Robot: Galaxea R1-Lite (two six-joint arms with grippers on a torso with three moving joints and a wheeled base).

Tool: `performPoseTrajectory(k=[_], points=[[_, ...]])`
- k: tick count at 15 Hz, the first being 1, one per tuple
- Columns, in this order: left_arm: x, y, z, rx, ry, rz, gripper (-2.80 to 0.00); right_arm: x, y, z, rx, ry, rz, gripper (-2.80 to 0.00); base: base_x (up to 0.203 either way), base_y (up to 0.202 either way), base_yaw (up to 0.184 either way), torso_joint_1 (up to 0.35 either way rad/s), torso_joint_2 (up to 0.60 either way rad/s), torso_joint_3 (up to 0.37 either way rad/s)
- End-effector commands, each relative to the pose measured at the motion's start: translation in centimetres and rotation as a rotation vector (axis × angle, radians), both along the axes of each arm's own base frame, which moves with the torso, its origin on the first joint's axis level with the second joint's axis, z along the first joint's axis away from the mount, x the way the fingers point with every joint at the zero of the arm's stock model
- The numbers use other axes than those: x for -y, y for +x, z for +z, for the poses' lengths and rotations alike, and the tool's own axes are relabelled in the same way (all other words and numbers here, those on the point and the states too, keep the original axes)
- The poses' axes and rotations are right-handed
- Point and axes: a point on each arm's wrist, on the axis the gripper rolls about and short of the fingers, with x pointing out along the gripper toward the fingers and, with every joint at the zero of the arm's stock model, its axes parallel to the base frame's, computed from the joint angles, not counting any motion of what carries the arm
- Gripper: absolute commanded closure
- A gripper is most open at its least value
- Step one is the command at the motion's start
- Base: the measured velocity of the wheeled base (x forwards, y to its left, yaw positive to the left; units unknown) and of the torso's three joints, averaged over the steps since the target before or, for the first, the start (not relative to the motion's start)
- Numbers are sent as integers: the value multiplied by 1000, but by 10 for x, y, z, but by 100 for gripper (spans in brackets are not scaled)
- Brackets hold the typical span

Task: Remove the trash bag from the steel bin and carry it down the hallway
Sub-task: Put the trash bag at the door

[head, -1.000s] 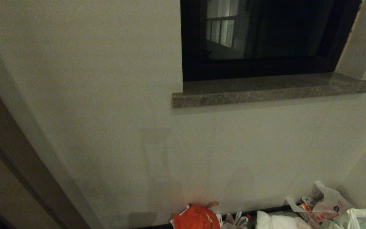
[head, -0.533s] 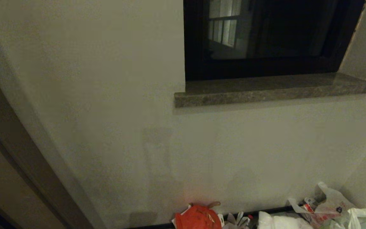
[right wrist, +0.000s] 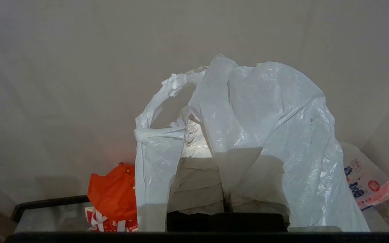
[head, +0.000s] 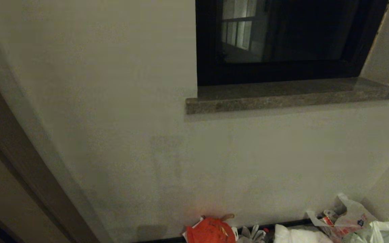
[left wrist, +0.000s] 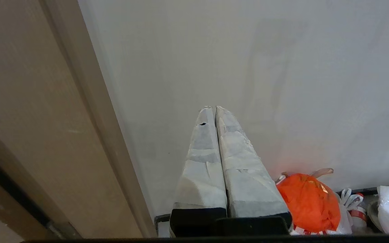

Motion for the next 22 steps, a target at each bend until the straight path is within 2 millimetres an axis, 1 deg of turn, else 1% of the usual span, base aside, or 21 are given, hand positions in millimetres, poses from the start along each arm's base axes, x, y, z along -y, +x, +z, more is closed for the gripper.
performPoseTrajectory(k=[1, 22], points=[[0, 0, 0, -2, -1, 0, 0, 0, 0, 0, -1, 0, -1, 0, 0, 0, 0, 0, 0, 0], [0, 0, 0, 1, -1, 0, 0, 0, 0, 0, 0, -1, -1, 0, 0, 0, 0, 0, 0, 0]])
